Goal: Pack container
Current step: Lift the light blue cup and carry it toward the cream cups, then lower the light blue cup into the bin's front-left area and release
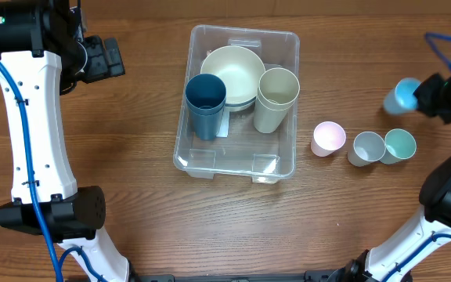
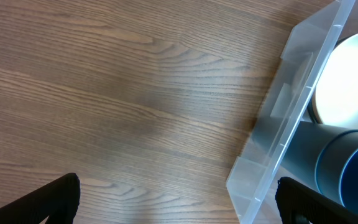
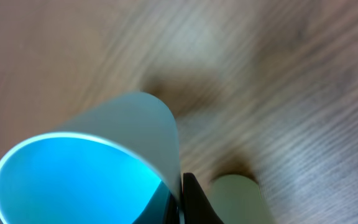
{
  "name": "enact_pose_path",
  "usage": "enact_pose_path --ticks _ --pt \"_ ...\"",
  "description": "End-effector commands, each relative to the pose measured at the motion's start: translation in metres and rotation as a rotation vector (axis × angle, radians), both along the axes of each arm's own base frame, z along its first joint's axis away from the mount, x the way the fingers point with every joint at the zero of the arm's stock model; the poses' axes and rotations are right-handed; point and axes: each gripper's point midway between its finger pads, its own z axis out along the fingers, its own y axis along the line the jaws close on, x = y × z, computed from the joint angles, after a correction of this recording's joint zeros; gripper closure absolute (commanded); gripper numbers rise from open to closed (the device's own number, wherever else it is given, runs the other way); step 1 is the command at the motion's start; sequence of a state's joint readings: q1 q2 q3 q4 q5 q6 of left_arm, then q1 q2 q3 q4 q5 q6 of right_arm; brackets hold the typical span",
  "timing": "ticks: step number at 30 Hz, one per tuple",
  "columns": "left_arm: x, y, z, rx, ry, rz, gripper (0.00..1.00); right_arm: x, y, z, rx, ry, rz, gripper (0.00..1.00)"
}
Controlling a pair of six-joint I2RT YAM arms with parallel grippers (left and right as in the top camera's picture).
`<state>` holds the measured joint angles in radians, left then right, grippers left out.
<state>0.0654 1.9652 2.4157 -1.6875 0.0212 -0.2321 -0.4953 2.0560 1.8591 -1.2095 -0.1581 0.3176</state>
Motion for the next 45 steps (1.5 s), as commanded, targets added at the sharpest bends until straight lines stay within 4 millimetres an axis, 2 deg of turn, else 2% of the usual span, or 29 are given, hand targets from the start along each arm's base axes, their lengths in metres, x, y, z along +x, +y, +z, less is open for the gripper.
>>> enact_pose_path --ticks 1,4,8,12,15,19,24,29,31,32,40,45 --pt "-0.001 0.0 0.003 0.012 -0.009 -0.018 0.0 0.016 0.027 0.108 -0.033 -0.238 0.063 0.96" --pt "-0.001 0.0 0.003 0.012 -0.009 -0.018 0.0 0.009 0.053 0.148 -0.047 -0.283 0.113 0.96" --pt "-0.001 0.0 0.003 0.012 -0.009 -0.018 0.0 -0.006 0.106 0.191 -0.059 -0.336 0.231 0.96" --pt "-0.001 0.0 0.003 0.012 -0.009 -0.018 0.0 -0.023 0.164 0.211 -0.073 -0.352 0.363 0.96" --pt "-0.001 0.0 0.003 0.013 -0.009 -0.018 0.0 -0.038 0.206 0.212 -0.059 -0.326 0.47 0.96" --pt "-0.001 0.0 0.003 0.012 -0.009 -0.018 0.0 -0.062 0.26 0.203 -0.046 -0.26 0.652 0.96" --pt "-0.001 0.0 0.003 0.012 -0.009 -0.018 0.0 -0.09 0.317 0.197 -0.069 -0.215 0.842 0.96" --pt "-0.001 0.0 0.003 0.012 -0.009 -0.018 0.0 -0.103 0.352 0.188 -0.16 -0.193 0.953 0.96" --pt "-0.001 0.0 0.003 0.013 -0.009 -0.018 0.0 -0.106 0.366 0.179 -0.162 -0.177 0.993 0.96" --pt "-0.001 0.0 0.003 0.013 -0.009 -0.018 0.0 -0.107 0.375 0.166 -0.162 -0.155 1.02 0.96" --pt "-0.001 0.0 0.003 0.013 -0.009 -0.018 0.0 -0.096 0.394 0.094 -0.129 -0.086 1.045 0.96" --pt "-0.001 0.0 0.003 0.012 -0.009 -0.018 0.0 -0.095 0.405 0.06 -0.086 -0.08 1.063 0.96"
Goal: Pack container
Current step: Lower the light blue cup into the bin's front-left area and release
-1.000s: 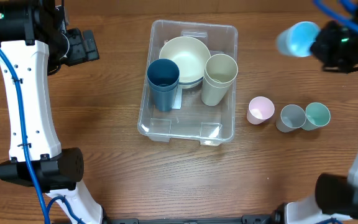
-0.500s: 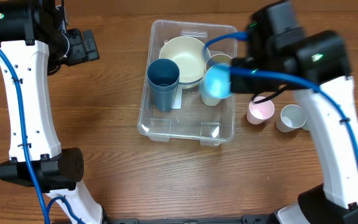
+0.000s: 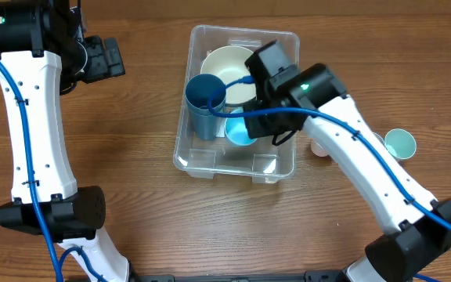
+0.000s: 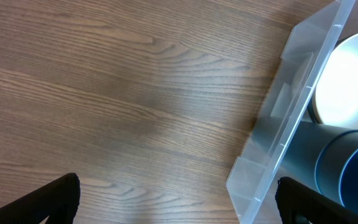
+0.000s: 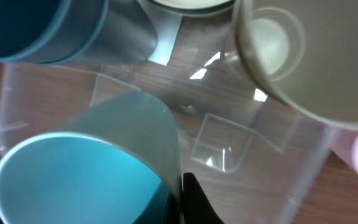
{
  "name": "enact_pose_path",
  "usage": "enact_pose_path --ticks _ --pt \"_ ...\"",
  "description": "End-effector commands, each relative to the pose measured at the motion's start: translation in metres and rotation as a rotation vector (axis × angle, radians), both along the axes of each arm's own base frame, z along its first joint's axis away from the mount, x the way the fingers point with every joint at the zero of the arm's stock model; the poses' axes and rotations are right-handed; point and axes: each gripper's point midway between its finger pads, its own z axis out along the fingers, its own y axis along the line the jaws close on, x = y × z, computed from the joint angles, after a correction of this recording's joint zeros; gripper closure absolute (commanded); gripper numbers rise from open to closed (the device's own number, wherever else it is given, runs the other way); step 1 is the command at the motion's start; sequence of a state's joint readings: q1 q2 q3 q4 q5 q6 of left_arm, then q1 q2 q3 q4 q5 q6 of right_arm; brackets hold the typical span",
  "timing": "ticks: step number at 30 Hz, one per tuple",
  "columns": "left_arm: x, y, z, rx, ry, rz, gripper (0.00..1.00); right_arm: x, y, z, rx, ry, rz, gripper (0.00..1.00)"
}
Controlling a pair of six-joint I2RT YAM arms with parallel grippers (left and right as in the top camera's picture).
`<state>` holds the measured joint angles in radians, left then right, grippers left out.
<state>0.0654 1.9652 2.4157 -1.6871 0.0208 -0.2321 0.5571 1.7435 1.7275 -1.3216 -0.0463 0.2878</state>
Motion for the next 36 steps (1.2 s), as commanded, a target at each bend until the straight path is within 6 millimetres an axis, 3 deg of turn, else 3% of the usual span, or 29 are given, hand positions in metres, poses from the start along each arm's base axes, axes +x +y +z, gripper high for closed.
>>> enact_pose_path --ticks 1,10,15,33,36 --pt "-0.001 0.0 0.003 0.012 -0.009 -0.018 0.0 -0.004 0.011 -0.018 0.034 0.014 0.019 0.96" --pt "-0.001 0.0 0.003 0.012 -0.009 -0.018 0.0 -0.014 0.047 -0.06 0.046 -0.001 0.111 0.96" --pt "-0.001 0.0 0.003 0.012 -0.009 -0.018 0.0 -0.008 0.045 -0.08 -0.028 -0.007 0.115 0.96" --pt "-0.001 0.0 0.003 0.012 -0.009 -0.018 0.0 -0.001 0.064 -0.077 0.048 -0.043 0.182 0.96" --pt "-0.001 0.0 0.003 0.012 -0.009 -0.018 0.0 -0.003 0.063 -0.077 0.043 -0.037 0.182 0.84"
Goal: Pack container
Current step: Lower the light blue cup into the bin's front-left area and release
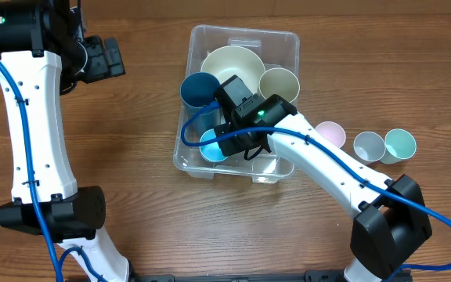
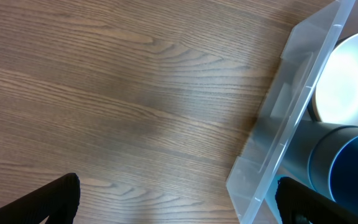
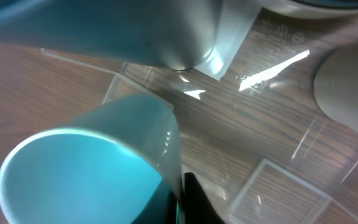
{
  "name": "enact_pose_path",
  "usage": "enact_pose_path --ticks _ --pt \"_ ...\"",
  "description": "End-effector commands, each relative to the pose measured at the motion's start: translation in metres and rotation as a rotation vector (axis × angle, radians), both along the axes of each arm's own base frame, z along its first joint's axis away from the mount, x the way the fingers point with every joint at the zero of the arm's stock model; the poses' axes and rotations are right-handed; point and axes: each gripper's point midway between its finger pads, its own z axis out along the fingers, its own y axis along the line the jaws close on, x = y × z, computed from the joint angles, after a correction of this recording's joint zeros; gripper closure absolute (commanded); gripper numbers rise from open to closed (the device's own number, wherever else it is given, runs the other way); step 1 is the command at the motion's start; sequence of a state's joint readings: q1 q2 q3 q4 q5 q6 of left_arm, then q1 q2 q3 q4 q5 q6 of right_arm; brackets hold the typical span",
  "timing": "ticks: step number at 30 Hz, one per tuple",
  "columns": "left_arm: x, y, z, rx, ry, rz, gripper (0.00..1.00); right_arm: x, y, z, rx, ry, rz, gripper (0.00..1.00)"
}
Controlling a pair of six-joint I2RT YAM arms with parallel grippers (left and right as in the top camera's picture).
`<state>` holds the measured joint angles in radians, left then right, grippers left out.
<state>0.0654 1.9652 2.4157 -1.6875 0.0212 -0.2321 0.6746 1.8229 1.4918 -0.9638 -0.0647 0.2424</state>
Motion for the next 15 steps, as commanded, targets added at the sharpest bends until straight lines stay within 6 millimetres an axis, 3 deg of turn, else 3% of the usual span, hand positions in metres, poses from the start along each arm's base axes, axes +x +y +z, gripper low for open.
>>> enact_pose_path --ticks 1,3,11,15 --pt "0.0 0.0 0.003 0.013 -0.01 -0.018 0.0 -0.002 0.002 0.002 0.012 0.002 0.016 0.83" --pt "-0.001 0.0 0.003 0.012 -0.009 -0.018 0.0 -0.003 0.001 0.002 0.009 0.006 0.016 0.79" --pt "-0.001 0.0 0.003 0.013 -0.009 -0.018 0.0 0.002 -0.016 0.0 -0.079 -0.027 -0.015 0.78" --pt "-0.001 0.0 0.003 0.012 -0.009 -0.018 0.0 -0.001 -0.021 0.011 -0.087 -0.032 -0.022 0.78"
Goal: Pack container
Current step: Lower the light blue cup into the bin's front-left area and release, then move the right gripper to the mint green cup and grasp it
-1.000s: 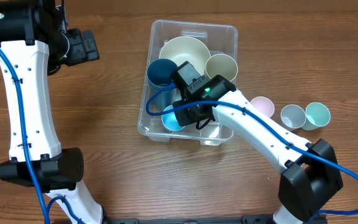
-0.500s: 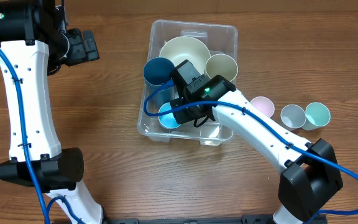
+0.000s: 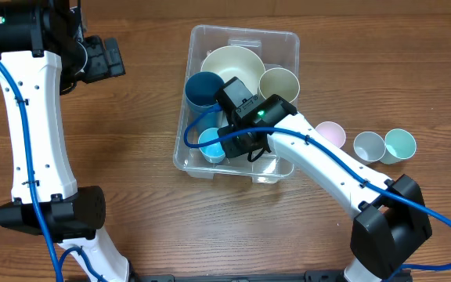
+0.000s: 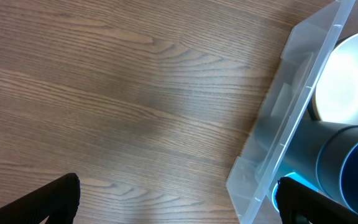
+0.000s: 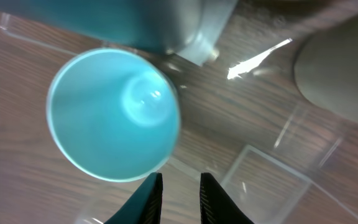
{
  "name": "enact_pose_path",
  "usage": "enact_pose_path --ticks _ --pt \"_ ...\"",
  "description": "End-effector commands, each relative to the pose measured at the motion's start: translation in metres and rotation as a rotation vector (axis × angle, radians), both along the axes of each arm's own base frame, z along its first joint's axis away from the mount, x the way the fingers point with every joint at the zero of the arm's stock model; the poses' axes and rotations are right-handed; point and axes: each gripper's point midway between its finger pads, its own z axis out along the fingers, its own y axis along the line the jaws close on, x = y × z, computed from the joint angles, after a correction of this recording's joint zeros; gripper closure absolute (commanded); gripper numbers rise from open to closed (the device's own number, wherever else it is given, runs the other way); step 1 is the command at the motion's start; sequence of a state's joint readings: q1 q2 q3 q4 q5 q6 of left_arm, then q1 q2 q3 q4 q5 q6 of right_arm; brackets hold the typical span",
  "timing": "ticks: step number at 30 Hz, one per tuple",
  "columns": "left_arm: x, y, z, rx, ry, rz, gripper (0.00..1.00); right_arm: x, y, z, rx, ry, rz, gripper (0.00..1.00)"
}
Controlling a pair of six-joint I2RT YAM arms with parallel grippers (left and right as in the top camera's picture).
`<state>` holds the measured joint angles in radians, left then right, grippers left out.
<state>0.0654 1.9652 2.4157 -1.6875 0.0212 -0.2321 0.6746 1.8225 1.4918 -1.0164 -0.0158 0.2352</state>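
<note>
The clear plastic container (image 3: 245,31) holds a cream bowl (image 3: 233,64), a dark blue cup (image 3: 204,88), a cream cup (image 3: 279,82) and a light blue cup (image 3: 211,144). The light blue cup (image 5: 114,115) stands upright in the front left corner. My right gripper (image 5: 179,186) is open just beside its rim, with nothing between the fingers. My left gripper (image 4: 179,205) hangs wide open over bare table left of the container wall (image 4: 291,106), holding nothing. A sliver of the light blue cup (image 4: 277,193) shows through that wall.
Three small cups stand on the table right of the container: pink (image 3: 330,133), grey (image 3: 369,146) and teal (image 3: 400,144). My right arm (image 3: 327,172) stretches across the container's front right corner. The left arm (image 3: 34,117) runs along the left side.
The right gripper was shut on the tilted light blue cup low in the container. Now the cup stands upright on the container floor and the fingers are open, off it.
My right gripper held the light blue cup at the table's far right. Then it held it over the container's front, then low in the front left corner beside the dark blue cup. Now the cup stands there, let go. The left arm has stayed still.
</note>
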Motion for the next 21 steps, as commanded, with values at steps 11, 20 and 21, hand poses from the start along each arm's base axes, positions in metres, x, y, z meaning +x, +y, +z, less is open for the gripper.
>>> enact_pose_path --ticks 11,20,21 --pt "-0.001 0.0 0.003 0.013 -0.009 -0.018 0.0 -0.003 -0.029 0.139 0.163 -0.255 -0.082 0.59" --pt "-0.001 0.0 0.003 0.013 -0.009 -0.018 0.0 0.012 -0.176 0.194 0.146 -0.394 -0.585 0.48" --pt "-0.001 0.0 0.003 0.013 -0.009 -0.018 0.0 0.014 -0.192 0.192 0.132 -0.388 -0.633 0.47"
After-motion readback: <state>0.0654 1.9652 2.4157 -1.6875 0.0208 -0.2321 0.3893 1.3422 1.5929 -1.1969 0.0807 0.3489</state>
